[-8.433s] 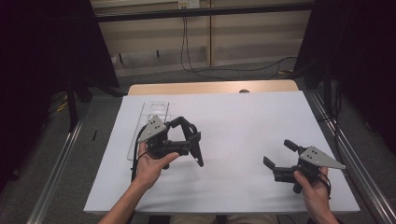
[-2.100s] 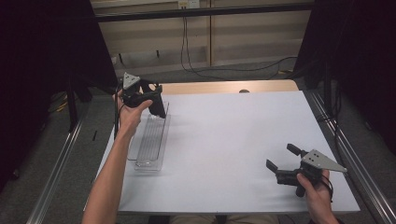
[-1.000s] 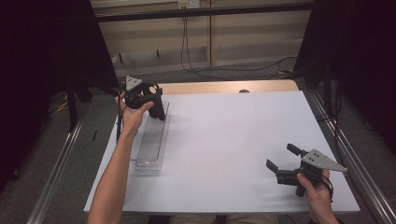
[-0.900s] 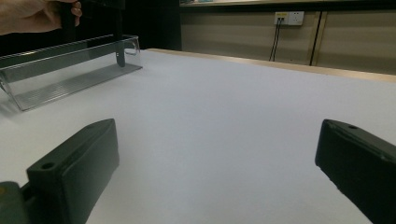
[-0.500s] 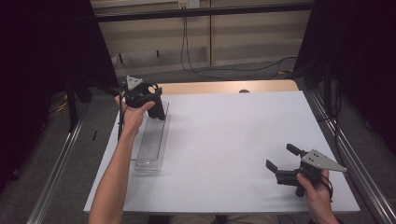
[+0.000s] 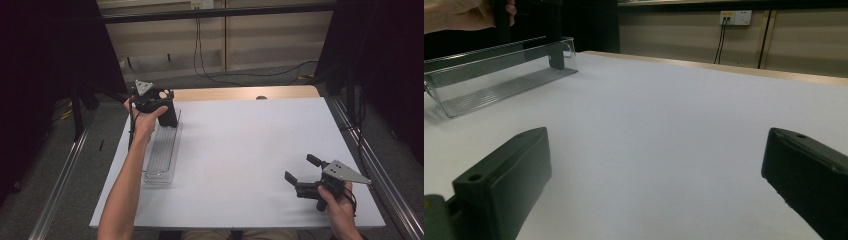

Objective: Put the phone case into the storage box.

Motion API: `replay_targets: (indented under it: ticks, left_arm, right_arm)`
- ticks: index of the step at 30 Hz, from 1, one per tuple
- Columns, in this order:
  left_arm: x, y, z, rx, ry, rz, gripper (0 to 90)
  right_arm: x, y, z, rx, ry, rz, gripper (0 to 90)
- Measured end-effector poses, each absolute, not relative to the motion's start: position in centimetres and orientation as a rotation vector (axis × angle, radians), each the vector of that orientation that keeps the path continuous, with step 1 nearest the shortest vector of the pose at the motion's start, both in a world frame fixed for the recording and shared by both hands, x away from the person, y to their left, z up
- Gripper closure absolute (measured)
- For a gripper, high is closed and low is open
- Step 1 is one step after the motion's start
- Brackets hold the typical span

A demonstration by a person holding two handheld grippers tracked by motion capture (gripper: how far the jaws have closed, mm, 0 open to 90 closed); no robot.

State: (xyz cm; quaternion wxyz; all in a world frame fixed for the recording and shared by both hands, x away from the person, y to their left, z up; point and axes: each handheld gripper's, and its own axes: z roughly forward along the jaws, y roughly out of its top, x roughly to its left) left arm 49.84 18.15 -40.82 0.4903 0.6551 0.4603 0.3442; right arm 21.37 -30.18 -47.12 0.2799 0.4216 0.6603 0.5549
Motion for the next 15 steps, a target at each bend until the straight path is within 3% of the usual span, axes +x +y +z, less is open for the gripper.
replay_targets:
  ticks: [15]
  left_arm:
    - [50.7, 17.32, -41.13, 1.565, 1.137, 0.844, 9.3]
  right_arm:
    - [21.34, -30.21, -47.11, 1.127, 1.771, 1.487, 0.0]
